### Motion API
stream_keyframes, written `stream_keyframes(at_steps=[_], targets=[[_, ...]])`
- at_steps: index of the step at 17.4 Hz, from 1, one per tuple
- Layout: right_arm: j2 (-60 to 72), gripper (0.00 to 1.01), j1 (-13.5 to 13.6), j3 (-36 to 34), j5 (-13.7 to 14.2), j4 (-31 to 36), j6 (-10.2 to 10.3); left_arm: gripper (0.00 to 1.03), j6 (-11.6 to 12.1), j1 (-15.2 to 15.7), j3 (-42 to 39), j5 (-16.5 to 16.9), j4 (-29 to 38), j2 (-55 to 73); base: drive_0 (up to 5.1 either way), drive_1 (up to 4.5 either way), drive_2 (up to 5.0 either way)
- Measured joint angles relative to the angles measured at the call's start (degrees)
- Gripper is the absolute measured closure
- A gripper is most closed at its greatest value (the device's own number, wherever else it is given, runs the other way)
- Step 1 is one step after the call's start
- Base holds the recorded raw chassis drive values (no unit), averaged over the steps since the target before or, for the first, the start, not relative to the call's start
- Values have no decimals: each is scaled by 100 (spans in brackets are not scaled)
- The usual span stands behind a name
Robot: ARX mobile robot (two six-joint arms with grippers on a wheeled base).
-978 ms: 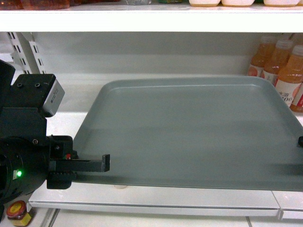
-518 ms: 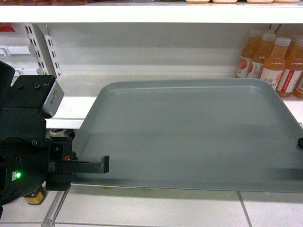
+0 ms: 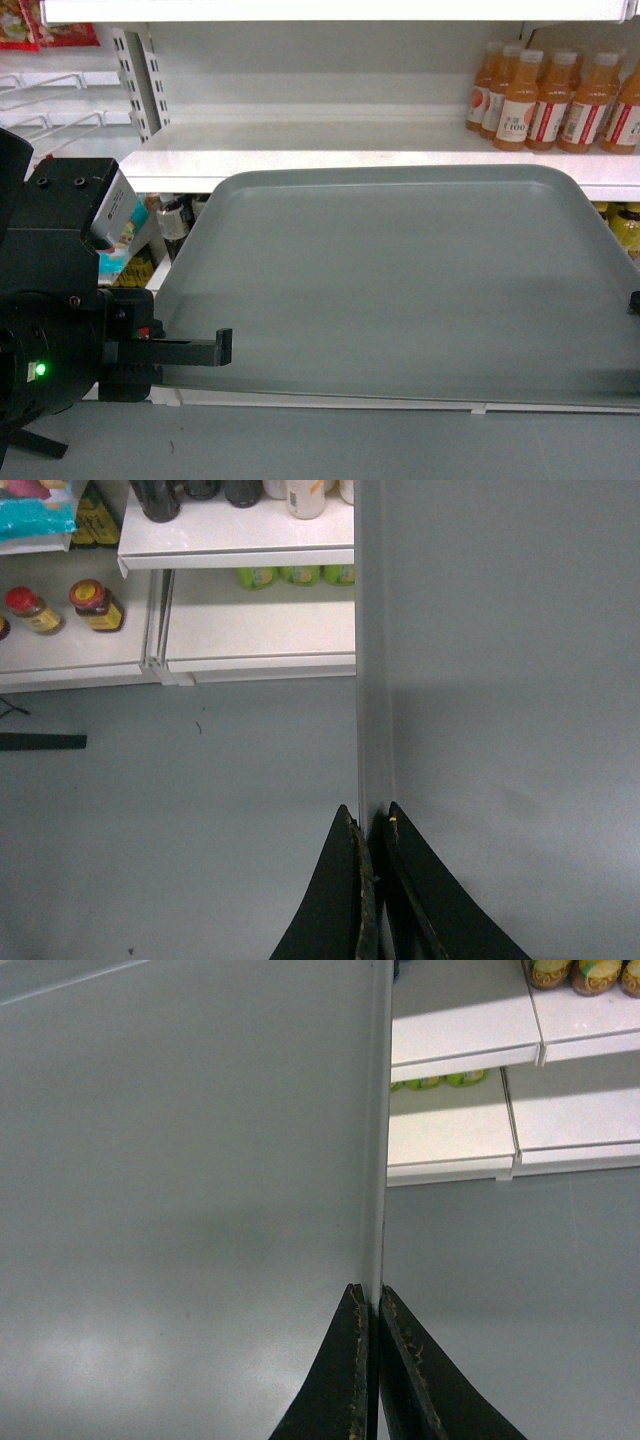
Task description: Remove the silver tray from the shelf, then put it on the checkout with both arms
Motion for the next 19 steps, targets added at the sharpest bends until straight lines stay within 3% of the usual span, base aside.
stream_keyframes(at_steps=[19], targets=[[-4,99,2,0,-2,9,2,100,15,2,-2,-15,-4,2,12,-420,444]])
